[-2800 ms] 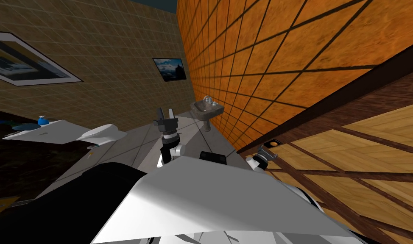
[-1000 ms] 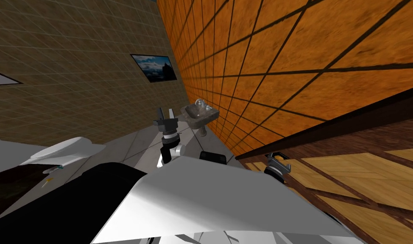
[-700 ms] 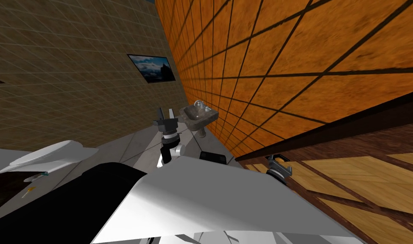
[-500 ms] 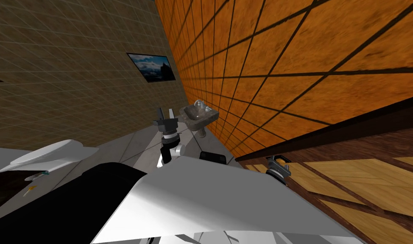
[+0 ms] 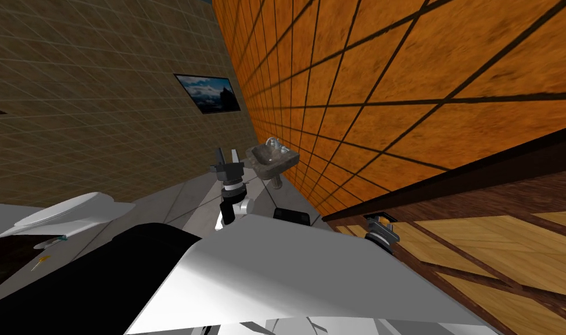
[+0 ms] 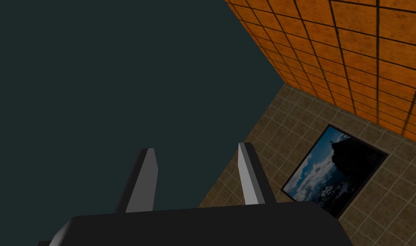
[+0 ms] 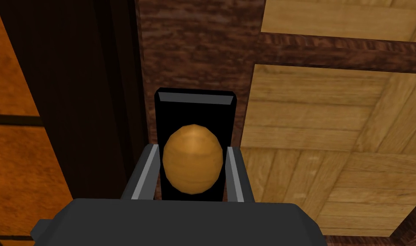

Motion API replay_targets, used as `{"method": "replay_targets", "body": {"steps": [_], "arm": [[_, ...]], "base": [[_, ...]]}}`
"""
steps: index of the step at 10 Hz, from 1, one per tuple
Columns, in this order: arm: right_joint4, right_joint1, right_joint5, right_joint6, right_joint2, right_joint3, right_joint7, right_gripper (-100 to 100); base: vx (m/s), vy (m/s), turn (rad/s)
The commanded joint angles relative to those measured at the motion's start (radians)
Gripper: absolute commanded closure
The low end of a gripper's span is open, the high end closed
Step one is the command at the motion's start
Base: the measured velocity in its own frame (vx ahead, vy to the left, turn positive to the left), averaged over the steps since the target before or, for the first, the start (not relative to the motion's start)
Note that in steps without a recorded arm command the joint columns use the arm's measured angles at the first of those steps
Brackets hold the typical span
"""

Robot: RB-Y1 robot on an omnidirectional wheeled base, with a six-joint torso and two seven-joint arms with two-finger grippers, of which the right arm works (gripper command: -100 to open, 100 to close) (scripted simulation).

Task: Pull the door open

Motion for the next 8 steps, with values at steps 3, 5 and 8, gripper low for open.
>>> {"method": "replay_targets", "body": {"steps": [3, 5, 8], "arm": [[-0.013, 0.012, 0.022, -0.011, -0.014, 0.033, -0.032, 100], [-0.023, 0.021, 0.039, -0.02, -0.024, 0.06, -0.056, 100], [-0.036, 0.033, 0.063, -0.032, -0.039, 0.095, -0.09, 100]], "base": [[-0.178, 0.038, 0.057], [-0.196, 0.068, 0.065], [-0.198, 0.084, 0.051]]}}
